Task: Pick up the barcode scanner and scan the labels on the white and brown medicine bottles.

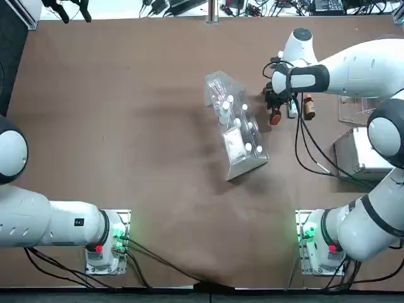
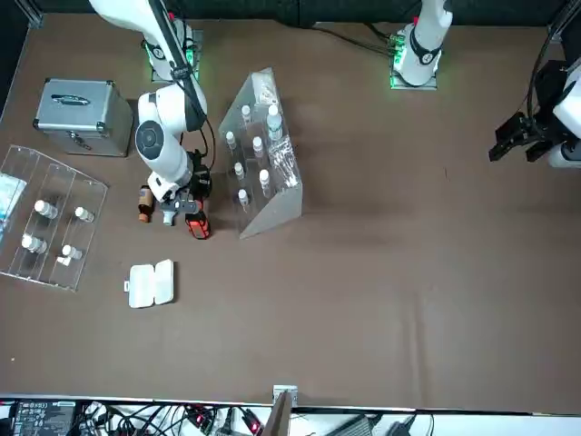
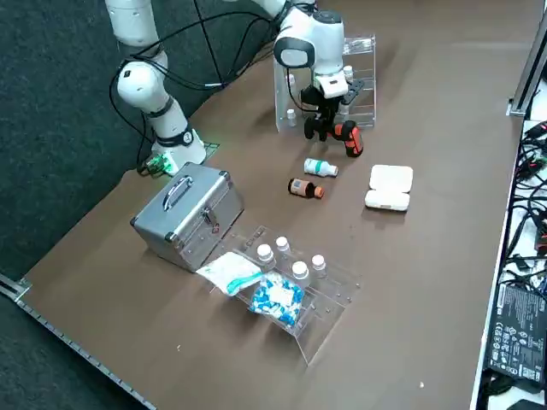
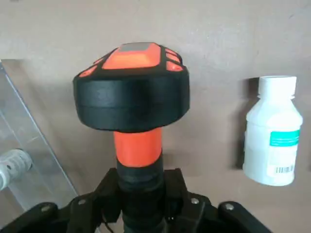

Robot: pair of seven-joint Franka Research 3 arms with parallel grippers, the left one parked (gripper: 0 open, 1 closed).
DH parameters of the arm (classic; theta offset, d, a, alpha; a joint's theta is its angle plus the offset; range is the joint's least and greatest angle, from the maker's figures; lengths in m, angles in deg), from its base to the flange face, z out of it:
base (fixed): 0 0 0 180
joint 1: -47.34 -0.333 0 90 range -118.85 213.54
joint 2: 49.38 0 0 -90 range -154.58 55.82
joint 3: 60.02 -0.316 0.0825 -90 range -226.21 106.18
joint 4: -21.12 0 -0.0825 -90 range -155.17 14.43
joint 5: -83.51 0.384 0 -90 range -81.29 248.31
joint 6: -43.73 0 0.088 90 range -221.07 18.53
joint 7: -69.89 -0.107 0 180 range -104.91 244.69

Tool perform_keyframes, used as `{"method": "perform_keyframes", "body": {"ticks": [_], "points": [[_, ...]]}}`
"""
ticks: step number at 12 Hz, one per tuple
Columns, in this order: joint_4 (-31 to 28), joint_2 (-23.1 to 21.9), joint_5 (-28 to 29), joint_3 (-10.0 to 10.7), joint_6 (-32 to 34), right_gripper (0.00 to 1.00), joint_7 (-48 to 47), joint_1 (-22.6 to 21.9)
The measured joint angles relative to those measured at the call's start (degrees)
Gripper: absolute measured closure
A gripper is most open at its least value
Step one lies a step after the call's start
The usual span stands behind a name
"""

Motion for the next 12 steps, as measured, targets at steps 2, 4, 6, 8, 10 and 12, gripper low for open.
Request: {"method": "perform_keyframes", "body": {"ticks": [2, 4, 6, 8, 10, 12], "points": [[-0.16, 0.13, 0.0, 0.02, -0.56, 0.56, -0.04, 0.21], [-0.2, 0.21, 0.0, 0.04, -0.8, 0.41, -0.13, 0.35], [-0.18, 0.16, 0.0, 0.04, -1.14, 0.07, -0.4, 0.37], [0.01, -0.05, 0.0, 0.04, -1.3, 0.0, -2.29, 0.34], [0.87, -0.5, 0.0, 0.02, -1.32, 0.0, -4.86, 0.24], [2.4, -1.26, 0.0, -0.03, -1.31, 0.0, -6.29, 0.18]]}}
